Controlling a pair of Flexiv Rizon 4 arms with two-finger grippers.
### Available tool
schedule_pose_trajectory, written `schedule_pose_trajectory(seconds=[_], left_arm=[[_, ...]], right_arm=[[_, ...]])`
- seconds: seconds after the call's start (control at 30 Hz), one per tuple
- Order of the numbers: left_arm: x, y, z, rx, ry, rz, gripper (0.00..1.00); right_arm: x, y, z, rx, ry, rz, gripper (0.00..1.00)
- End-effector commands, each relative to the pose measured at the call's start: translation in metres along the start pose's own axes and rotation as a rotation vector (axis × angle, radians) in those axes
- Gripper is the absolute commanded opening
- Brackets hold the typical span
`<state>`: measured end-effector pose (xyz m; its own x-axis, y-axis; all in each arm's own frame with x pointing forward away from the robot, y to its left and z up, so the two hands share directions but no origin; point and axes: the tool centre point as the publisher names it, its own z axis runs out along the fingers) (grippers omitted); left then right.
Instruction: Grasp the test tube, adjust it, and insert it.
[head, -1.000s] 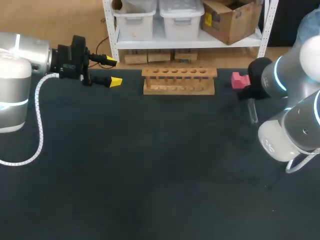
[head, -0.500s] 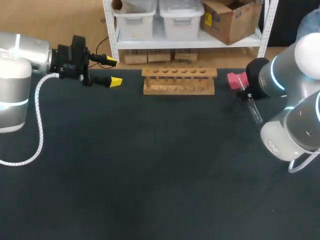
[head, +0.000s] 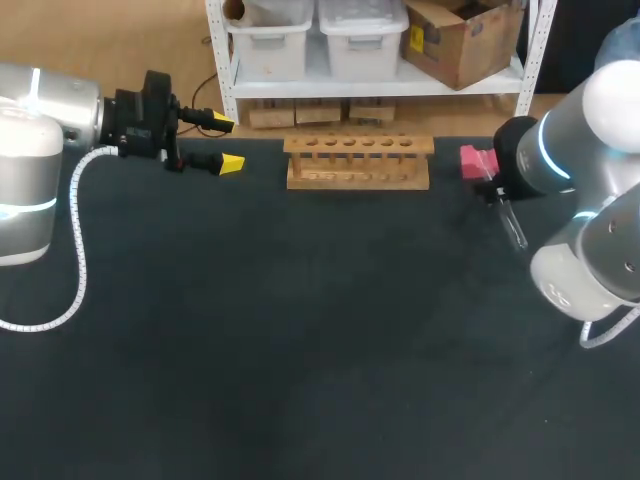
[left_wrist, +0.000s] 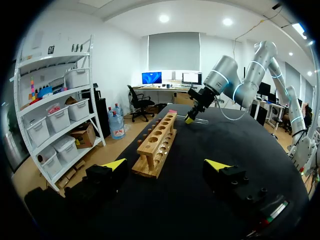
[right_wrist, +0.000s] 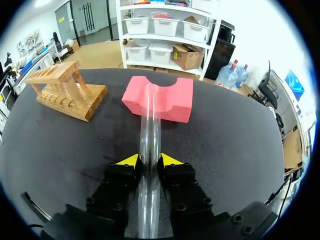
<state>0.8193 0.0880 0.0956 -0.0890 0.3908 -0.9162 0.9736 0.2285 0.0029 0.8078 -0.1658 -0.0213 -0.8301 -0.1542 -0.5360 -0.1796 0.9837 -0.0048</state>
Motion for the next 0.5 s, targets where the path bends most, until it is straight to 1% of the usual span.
schedule_pose_trajectory(seconds=[0.03, 0.5], left_arm=[[0.0005, -0.002, -0.0002, -0.006, -0.002, 0.001, 1.0], [0.0005, -0.002, -0.0002, -0.006, -0.002, 0.001, 1.0]], right_arm=[[0.0008, 0.0022, 0.0001, 0.017, -0.003, 0.006, 0.0], [-0.0017, 0.004, -0.0045, 0.054, -0.003, 0.07, 0.0]])
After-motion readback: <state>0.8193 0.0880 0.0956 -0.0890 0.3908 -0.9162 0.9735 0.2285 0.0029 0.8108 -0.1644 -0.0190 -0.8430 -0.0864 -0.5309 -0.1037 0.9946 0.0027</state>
